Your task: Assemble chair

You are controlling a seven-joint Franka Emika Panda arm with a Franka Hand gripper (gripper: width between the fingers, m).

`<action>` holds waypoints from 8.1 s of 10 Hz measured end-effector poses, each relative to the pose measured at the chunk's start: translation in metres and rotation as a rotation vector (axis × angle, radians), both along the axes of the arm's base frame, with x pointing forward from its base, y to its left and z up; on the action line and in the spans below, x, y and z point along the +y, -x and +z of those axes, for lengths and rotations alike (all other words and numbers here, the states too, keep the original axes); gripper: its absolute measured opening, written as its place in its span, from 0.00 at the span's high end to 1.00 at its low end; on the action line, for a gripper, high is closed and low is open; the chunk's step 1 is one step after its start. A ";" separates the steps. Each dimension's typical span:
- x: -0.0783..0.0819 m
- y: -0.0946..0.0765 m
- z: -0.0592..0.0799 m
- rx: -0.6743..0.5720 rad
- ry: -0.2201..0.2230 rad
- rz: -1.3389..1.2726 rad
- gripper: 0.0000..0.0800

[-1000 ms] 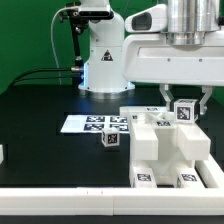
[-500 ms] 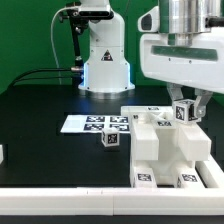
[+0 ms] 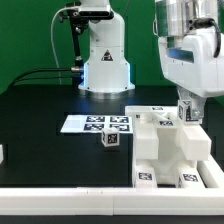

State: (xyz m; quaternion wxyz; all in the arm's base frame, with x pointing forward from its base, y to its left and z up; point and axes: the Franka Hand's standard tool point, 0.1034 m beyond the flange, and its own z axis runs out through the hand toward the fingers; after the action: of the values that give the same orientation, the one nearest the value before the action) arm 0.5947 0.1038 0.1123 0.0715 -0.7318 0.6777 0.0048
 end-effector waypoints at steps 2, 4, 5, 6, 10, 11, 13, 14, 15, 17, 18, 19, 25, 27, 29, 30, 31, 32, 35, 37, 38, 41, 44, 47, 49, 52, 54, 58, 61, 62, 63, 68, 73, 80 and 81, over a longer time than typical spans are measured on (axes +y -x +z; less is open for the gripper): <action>-0.005 -0.003 0.002 -0.031 0.023 0.230 0.37; -0.005 0.002 0.000 -0.020 0.076 0.565 0.23; -0.006 0.001 0.001 -0.031 0.080 0.601 0.20; -0.007 0.001 0.001 -0.036 0.084 0.655 0.19; -0.001 0.001 -0.001 -0.075 0.170 1.207 0.19; -0.003 0.001 -0.001 -0.072 0.167 1.168 0.19; -0.002 0.001 -0.001 -0.067 0.160 1.088 0.52; -0.002 0.001 -0.001 -0.063 0.155 1.031 0.52; -0.002 0.001 -0.002 -0.057 0.147 0.952 0.67; -0.002 0.000 -0.002 -0.032 0.123 0.662 0.67; -0.001 0.000 -0.003 -0.033 0.116 0.499 0.67; 0.000 0.000 -0.003 -0.029 0.084 0.282 0.67; 0.010 0.001 -0.003 -0.015 0.019 -0.045 0.67; 0.010 0.002 -0.003 -0.017 0.026 0.015 0.38; 0.014 0.001 0.002 0.004 0.028 0.198 0.25; 0.015 -0.001 0.007 0.002 0.042 0.453 0.20; 0.019 0.004 0.009 0.037 0.034 0.621 0.19; 0.019 0.001 0.009 0.021 0.041 0.668 0.19; 0.016 0.001 0.009 -0.003 0.062 0.906 0.19; 0.014 -0.008 0.007 -0.052 0.174 1.174 0.19; 0.015 -0.006 0.004 -0.070 0.183 1.188 0.19; 0.014 -0.006 0.004 -0.060 0.176 1.111 0.44; 0.013 -0.006 0.001 -0.025 0.159 0.895 0.65; 0.011 -0.007 0.002 -0.042 0.133 0.473 0.65; 0.011 -0.006 0.002 -0.050 0.095 0.194 0.65; 0.008 -0.004 0.001 -0.041 0.048 0.005 0.65; 0.007 -0.003 0.001 -0.025 0.032 -0.106 0.65; 0.008 -0.002 0.000 -0.023 0.034 -0.100 0.34; 0.007 0.000 0.001 -0.005 0.054 0.147 0.20; 0.006 -0.002 0.003 -0.028 0.075 0.375 0.20; 0.006 -0.002 0.003 -0.037 0.084 0.488 0.19; 0.010 -0.001 0.000 -0.085 0.159 0.969 0.19; 0.009 -0.002 0.000 -0.077 0.146 0.849 0.64; 0.000 -0.004 -0.002 -0.007 0.059 0.019 0.65; -0.001 -0.003 -0.002 0.001 0.026 -0.093 0.64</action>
Offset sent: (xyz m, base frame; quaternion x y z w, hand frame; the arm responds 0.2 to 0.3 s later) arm -0.0076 0.0034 0.0011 -0.1042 0.0410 -0.4686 0.8763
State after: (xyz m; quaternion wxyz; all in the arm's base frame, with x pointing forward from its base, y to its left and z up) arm 0.5979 0.1031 0.1098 0.0617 -0.7005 0.7109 -0.0068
